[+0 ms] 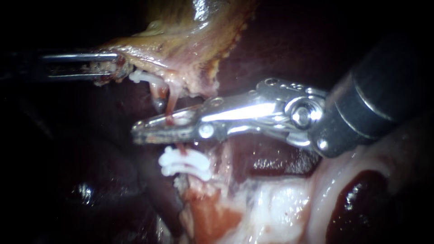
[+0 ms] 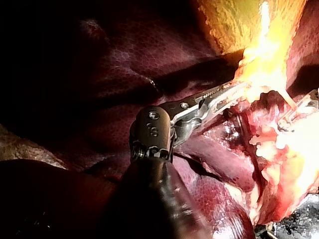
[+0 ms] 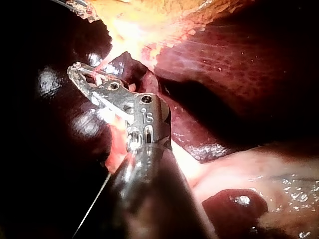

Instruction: Clipping third clip right tube

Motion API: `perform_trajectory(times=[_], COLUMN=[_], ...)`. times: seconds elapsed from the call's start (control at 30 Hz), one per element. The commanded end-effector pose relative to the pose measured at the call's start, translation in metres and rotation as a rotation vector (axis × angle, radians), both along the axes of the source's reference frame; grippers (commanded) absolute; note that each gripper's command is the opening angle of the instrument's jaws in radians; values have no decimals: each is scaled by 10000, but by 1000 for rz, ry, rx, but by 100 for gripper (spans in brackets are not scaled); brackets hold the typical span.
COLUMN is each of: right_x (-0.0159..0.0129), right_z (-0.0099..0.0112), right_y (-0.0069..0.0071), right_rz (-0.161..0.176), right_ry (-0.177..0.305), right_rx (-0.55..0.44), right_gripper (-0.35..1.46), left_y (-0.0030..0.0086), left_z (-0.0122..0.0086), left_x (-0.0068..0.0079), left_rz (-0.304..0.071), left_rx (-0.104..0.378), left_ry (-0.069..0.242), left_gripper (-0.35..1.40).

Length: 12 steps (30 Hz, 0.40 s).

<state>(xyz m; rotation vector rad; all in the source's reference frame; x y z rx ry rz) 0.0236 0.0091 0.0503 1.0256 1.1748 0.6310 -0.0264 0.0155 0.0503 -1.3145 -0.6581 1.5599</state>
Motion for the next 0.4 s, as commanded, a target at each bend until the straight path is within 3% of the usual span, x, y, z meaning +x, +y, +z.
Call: perform_trajectory(times=[0.03, 0.4], right_x=[0, 2], right_z=[0, 6], right_y=[0, -1], right_rz=[1, 0], right_ry=[1, -3], right_rx=[-2, -6], right_gripper=[-35, -33], left_y=[0, 0], left_z=[0, 0], left_x=[0, 0], left_rz=[-1, 0], left_rx=[0, 0], left_ry=[0, 0], left_gripper=[-35, -35])
